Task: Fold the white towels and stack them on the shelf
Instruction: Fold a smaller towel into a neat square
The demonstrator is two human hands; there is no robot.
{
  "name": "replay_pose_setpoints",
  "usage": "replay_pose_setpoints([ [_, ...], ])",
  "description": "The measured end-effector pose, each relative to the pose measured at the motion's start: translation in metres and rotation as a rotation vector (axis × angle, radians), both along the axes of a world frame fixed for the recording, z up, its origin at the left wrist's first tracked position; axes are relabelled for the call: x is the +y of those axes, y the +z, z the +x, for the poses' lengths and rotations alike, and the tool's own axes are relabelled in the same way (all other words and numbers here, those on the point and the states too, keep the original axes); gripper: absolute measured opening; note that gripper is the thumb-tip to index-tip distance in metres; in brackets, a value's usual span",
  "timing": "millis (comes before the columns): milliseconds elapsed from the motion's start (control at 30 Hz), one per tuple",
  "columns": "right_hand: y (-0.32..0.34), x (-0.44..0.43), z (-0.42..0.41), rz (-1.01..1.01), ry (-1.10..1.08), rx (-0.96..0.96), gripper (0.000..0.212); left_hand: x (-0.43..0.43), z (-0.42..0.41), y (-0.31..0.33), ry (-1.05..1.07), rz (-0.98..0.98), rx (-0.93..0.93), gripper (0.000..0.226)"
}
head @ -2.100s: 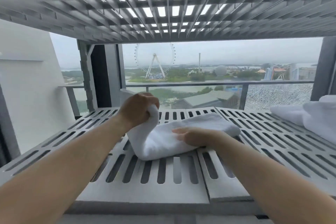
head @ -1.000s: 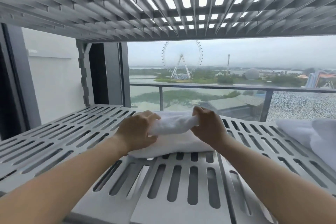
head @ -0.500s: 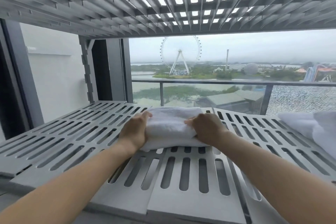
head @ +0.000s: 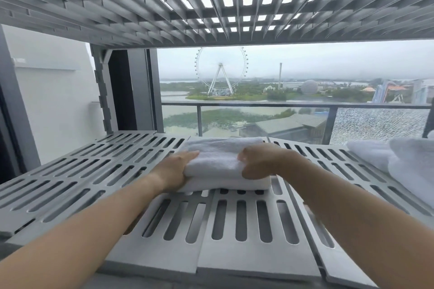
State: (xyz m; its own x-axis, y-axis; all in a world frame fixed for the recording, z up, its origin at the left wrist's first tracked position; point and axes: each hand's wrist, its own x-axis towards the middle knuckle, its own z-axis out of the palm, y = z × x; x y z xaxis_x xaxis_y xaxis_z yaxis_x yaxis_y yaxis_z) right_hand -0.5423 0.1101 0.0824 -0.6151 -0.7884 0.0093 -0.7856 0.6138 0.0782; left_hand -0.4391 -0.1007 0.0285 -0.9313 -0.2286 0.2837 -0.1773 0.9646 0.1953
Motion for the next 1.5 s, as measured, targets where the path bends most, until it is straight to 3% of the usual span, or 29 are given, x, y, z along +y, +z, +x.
replay_pose_setpoints([
  [67,0.007,-0.015,-0.001,-0.062,-0.065,-0.099,0.015,0.001,0.001,0.011,-0.079,0.12,-0.139,0.075],
  [167,0.006,-0.036,-0.007,-0.172,-0.017,-0.066,0.025,0.005,0.0,0.029,-0.198,0.546,-0.278,0.082],
  [233,0.001,-0.049,-0.013,-0.196,0.038,-0.046,0.03,0.009,-0.01,0.034,-0.209,0.757,-0.215,0.058],
  [267,-0.002,-0.056,-0.016,-0.197,0.057,-0.06,0.032,0.009,-0.015,0.032,-0.208,0.759,-0.18,0.048],
  [367,-0.011,-0.071,-0.03,-0.172,0.087,-0.072,0.039,0.012,-0.041,0.025,-0.167,0.406,-0.126,0.048],
  [467,-0.021,-0.057,-0.053,-0.147,-0.046,-0.119,0.05,0.008,-0.063,0.008,-0.1,0.018,-0.164,0.053],
  [600,-0.023,-0.034,-0.077,-0.088,-0.158,-0.236,0.061,-0.01,-0.074,-0.001,-0.173,-0.048,-0.146,0.052],
  [700,-0.016,-0.032,-0.078,0.041,-0.224,-0.155,0.066,-0.013,-0.084,0.011,-0.185,-0.181,-0.088,0.048],
  [767,-0.01,-0.028,-0.078,-0.003,-0.242,-0.13,0.067,-0.008,-0.091,0.02,-0.135,-0.259,-0.025,0.045],
  [933,-0.009,-0.02,-0.083,-0.121,-0.246,-0.175,0.064,0.019,-0.101,0.03,-0.016,0.001,-0.174,0.05],
  [1200,-0.016,-0.025,-0.084,-0.188,-0.181,-0.126,0.057,0.012,-0.077,0.023,0.065,0.119,-0.231,0.063],
  [1333,-0.019,-0.021,-0.085,-0.218,-0.097,-0.052,0.05,0.005,-0.058,0.017,0.105,0.059,-0.211,0.069],
  [1500,-0.006,-0.022,-0.079,-0.166,-0.019,0.174,0.053,0.022,-0.035,0.021,0.207,-0.042,-0.328,0.085],
])
